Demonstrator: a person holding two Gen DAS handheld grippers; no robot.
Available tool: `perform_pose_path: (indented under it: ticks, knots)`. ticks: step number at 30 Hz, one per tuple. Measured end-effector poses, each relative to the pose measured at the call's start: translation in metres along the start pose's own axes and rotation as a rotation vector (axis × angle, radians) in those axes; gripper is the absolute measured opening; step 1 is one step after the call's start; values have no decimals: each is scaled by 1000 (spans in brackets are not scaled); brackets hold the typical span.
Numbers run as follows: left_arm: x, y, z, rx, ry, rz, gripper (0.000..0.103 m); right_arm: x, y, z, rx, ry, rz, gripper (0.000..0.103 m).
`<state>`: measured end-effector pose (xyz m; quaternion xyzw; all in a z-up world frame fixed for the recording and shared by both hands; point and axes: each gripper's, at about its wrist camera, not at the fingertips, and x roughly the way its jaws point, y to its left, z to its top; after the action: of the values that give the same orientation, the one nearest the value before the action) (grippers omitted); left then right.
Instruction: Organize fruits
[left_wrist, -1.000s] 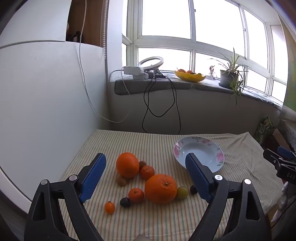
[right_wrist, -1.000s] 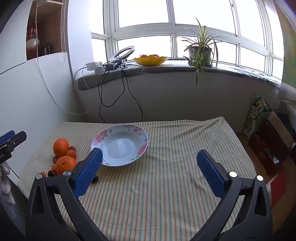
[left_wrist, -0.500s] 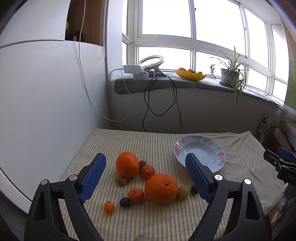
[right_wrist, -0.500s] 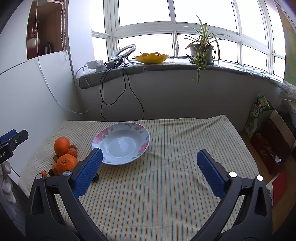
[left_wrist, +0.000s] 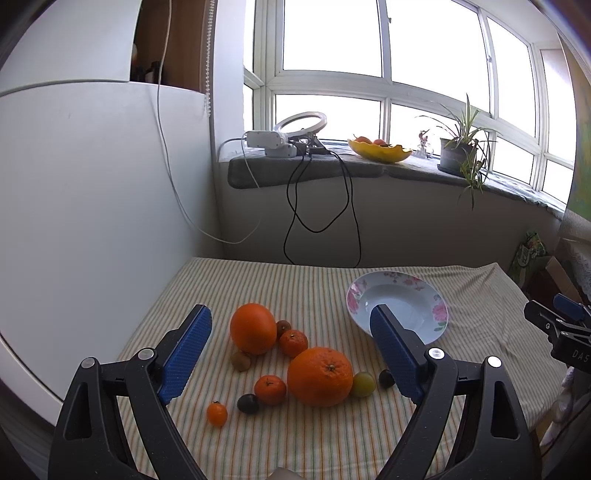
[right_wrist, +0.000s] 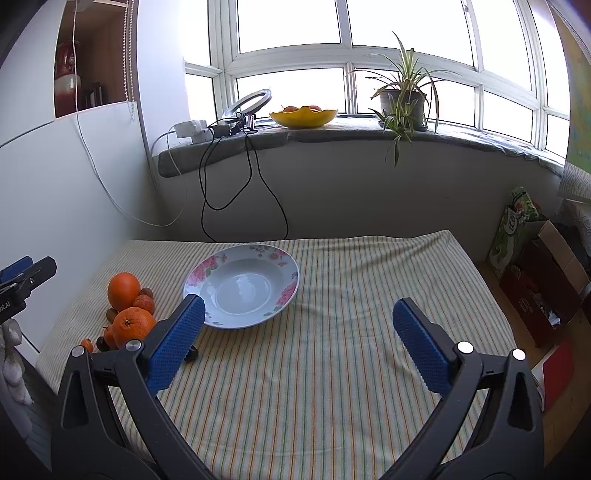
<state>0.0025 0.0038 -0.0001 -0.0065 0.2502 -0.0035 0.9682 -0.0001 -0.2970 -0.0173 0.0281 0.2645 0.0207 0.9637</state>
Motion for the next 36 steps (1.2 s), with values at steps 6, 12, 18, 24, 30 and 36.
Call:
perform_pose_path:
  ticks: [6, 12, 18, 24, 30, 36]
  knots:
    - [0, 0, 0, 1, -2, -1, 88, 0, 0, 0, 1, 2, 2, 103]
    - [0, -1, 0, 2, -3, -1, 88, -3, 3, 1, -4, -3, 3, 103]
    - [1, -2, -1, 2, 0, -2, 88, -3, 4, 0, -5, 0, 3, 103]
    - [1, -2, -1, 1, 0, -3, 88, -3, 5, 0, -6, 1, 3, 103]
    - [0, -2, -2, 2, -1, -3, 88, -3, 5, 0, -8, 1, 4, 103]
    - [1, -3, -1, 3, 1, -4, 88, 0, 7, -2, -12, 9, 7, 103]
